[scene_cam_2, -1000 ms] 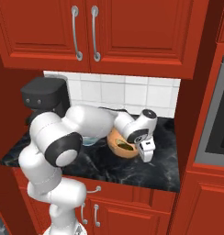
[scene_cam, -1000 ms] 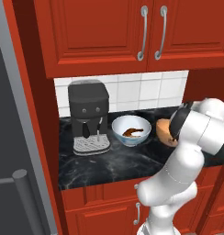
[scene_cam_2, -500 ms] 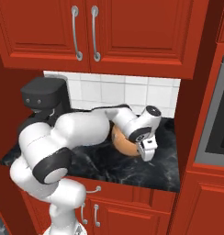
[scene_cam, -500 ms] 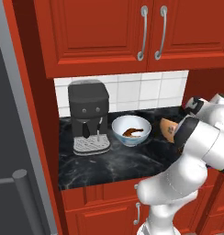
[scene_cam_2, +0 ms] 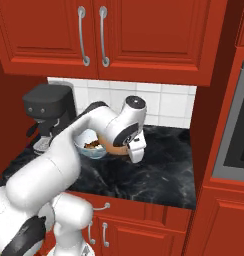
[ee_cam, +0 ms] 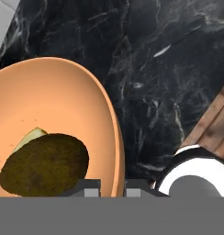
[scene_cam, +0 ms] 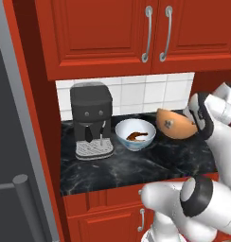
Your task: Place the bowl with the avocado and lemon wedge on the second highest shelf of the fridge. Place the bowl with the chicken drumsticks on the top shelf of the fridge.
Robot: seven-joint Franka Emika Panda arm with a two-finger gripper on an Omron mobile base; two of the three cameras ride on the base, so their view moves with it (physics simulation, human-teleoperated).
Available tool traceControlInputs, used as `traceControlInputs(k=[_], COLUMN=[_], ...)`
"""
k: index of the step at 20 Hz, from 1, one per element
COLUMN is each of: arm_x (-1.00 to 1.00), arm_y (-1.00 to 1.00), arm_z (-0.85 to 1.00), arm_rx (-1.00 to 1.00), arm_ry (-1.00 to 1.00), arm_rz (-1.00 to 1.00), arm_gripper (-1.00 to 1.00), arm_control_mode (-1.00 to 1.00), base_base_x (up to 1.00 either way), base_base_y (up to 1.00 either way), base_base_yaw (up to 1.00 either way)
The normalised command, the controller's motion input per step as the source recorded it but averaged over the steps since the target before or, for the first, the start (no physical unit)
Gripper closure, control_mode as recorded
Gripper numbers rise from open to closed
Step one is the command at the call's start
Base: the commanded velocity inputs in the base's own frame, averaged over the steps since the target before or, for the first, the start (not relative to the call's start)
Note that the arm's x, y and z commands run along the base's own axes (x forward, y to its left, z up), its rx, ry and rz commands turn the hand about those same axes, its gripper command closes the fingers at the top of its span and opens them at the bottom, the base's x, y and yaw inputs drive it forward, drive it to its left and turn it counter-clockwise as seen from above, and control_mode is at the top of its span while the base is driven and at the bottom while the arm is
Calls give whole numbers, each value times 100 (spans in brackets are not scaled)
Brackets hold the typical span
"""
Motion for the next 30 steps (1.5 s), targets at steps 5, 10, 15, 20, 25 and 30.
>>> traceControlInputs(k=[5, 10, 15, 20, 25, 30], arm_x=[-98, -99, -13, 0, 0, 0], arm_y=[52, 11, 0, 0, 0, 0], arm_z=[54, 16, 3, 0, 0, 0], arm_rx=[-23, -18, 0, 0, 0, 0], arm_ry=[-20, -29, -4, 0, 0, 0], arm_rz=[12, 13, 0, 0, 0, 0], arm_gripper=[100, 100, 100, 100, 100, 100], arm_control_mode=[-100, -100, -100, 100, 100, 100], base_base_x=[0, 0, 0, -85, -86, -76], base_base_y=[0, 0, 0, 0, 2, 14], base_base_yaw=[0, 0, 0, 16, 21, 49])
